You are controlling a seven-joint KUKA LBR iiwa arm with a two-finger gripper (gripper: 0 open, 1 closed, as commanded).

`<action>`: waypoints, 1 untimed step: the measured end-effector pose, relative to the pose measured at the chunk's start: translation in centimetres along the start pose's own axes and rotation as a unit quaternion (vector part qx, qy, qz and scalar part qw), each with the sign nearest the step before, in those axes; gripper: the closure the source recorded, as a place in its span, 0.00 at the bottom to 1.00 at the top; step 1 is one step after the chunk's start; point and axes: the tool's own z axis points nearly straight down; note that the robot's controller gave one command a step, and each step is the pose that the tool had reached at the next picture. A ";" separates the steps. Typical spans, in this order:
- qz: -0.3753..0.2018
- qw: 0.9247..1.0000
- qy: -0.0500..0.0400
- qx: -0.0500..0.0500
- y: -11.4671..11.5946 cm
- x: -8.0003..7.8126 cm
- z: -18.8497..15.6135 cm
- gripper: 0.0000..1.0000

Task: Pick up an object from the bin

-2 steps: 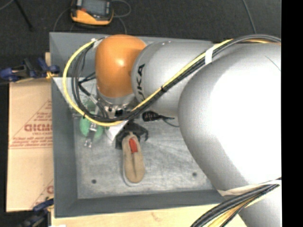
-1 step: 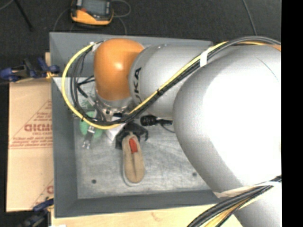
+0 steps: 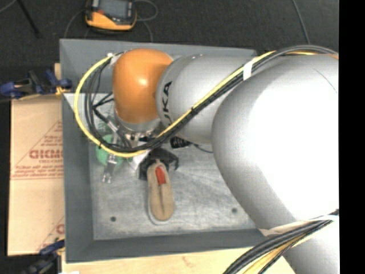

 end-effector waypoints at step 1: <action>0.193 0.981 -0.003 -0.004 0.8 -0.4 4.3 0.00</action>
Offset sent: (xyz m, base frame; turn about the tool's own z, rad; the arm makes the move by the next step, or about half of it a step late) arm 0.0130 0.0122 -0.0546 0.2729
